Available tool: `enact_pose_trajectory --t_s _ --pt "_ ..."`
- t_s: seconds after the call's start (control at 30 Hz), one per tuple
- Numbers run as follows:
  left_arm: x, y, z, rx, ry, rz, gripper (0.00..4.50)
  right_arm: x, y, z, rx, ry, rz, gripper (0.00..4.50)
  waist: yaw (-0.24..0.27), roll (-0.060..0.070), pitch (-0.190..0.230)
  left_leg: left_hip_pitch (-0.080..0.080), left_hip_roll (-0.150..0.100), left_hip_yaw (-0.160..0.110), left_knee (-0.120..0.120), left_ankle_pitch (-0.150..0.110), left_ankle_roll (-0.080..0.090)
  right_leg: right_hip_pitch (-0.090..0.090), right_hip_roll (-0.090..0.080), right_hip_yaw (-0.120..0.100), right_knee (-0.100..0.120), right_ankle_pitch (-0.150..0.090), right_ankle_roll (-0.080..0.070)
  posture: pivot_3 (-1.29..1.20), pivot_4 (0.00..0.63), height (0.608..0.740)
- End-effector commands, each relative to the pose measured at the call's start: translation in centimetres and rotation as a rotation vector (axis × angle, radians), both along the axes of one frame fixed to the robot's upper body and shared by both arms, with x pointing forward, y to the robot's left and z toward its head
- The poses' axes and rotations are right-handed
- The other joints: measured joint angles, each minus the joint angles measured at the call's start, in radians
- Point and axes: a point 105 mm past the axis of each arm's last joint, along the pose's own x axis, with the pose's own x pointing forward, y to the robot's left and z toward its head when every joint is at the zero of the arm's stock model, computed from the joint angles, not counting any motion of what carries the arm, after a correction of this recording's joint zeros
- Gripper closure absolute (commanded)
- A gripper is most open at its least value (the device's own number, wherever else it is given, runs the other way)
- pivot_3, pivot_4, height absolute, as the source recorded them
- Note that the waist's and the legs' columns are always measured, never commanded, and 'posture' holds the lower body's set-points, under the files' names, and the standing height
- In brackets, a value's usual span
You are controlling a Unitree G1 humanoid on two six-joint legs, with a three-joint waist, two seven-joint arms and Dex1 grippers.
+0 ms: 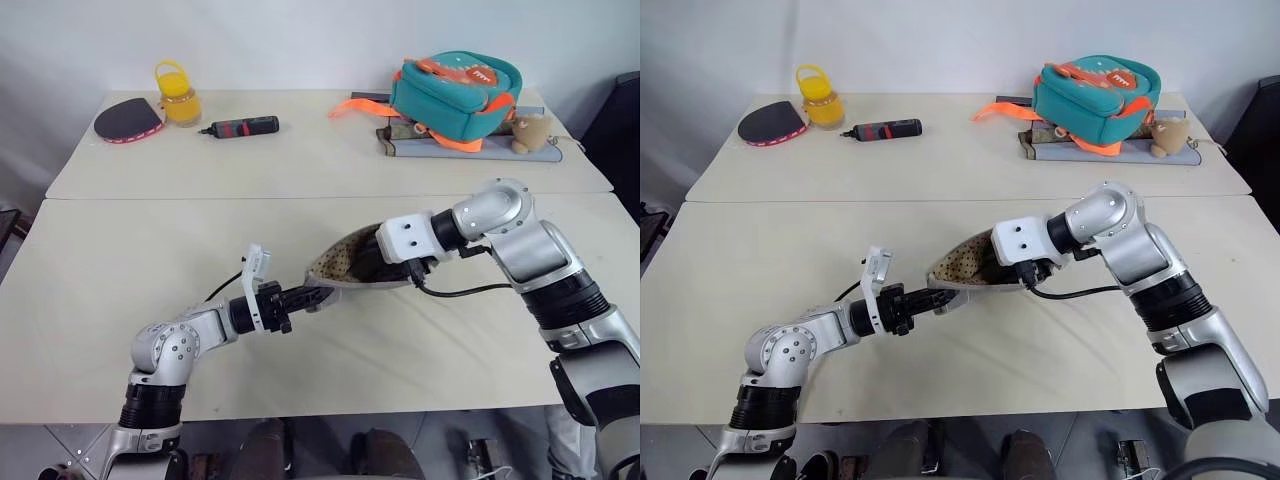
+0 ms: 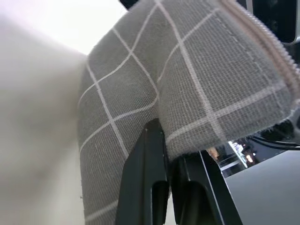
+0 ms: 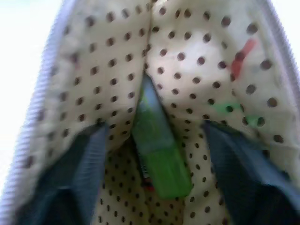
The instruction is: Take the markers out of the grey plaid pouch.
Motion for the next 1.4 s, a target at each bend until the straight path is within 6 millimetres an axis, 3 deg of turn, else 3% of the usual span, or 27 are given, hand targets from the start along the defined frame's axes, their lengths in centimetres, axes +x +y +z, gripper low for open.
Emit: enact_pose_trajectory --t_s 0.03,0.23,0.47,0.6,0.77,1.07,1.23,1.4 --pt "1.0 0.9 0.6 -0.002 -0.039 0.059 4.50 0.0 0.5 0.1 0.010 -0.044 0.022 2.45 0.000 0.000 0.000 0.000 0.000 0.000 0.000 0.000 0.000 0.000 0.000 0.000 0.000 0.000 0.000 0.00 0.150 0.740" --pt "1.1 1.1 -0.4 0.050 -0.049 0.065 4.50 1.8 1.2 -1.4 -0.009 -0.180 0.014 2.45 -0.002 0.000 0.000 0.000 0.000 0.000 0.000 0.000 0.000 0.000 0.000 0.000 0.000 0.000 0.000 0.00 0.150 0.740" --pt "1.1 0.9 -0.6 0.067 -0.059 0.072 4.50 2.3 1.2 -3.4 -0.094 -0.220 0.031 2.45 -0.002 -0.001 0.000 0.001 0.000 0.000 0.001 0.000 0.000 0.001 0.000 0.001 0.001 0.000 0.000 0.00 0.150 0.740" --pt "1.2 0.9 -0.6 0.069 -0.060 0.079 4.50 1.7 0.5 -4.2 -0.143 -0.159 0.043 2.45 -0.002 -0.002 -0.001 0.002 0.001 0.000 0.002 0.000 0.000 0.001 0.000 0.002 0.001 0.000 0.000 0.00 0.150 0.740" --pt "1.3 0.9 -0.5 0.086 -0.081 0.081 4.50 1.1 0.2 -4.0 -0.158 -0.096 0.036 2.45 -0.002 -0.002 -0.001 0.002 0.001 0.000 0.003 0.000 0.000 0.001 0.000 0.002 0.001 0.000 0.000 0.00 0.150 0.740" --pt "1.3 0.8 -0.3 0.086 -0.092 0.084 4.50 1.5 1.2 -4.3 -0.146 -0.153 0.054 2.45 -0.002 -0.002 -0.001 0.001 0.001 0.000 0.001 0.000 -0.001 0.000 0.000 0.002 0.001 0.000 0.000 0.00 0.150 0.740" --pt "1.3 0.9 -0.3 0.095 -0.098 0.091 4.50 1.6 0.5 -3.6 -0.151 -0.157 0.045 3.50 -0.002 -0.002 -0.001 0.001 0.001 0.000 0.001 0.000 -0.001 0.000 0.000 0.002 0.001 0.000 0.000 0.00 0.150 0.740" --pt "1.5 1.1 -0.5 0.123 -0.113 0.112 4.50 1.2 0.0 -1.5 -0.099 -0.165 0.032 3.50 -0.001 -0.002 -0.001 0.001 0.000 0.000 0.001 0.000 -0.001 0.000 0.000 0.002 0.000 0.000 0.000 0.00 0.150 0.740"
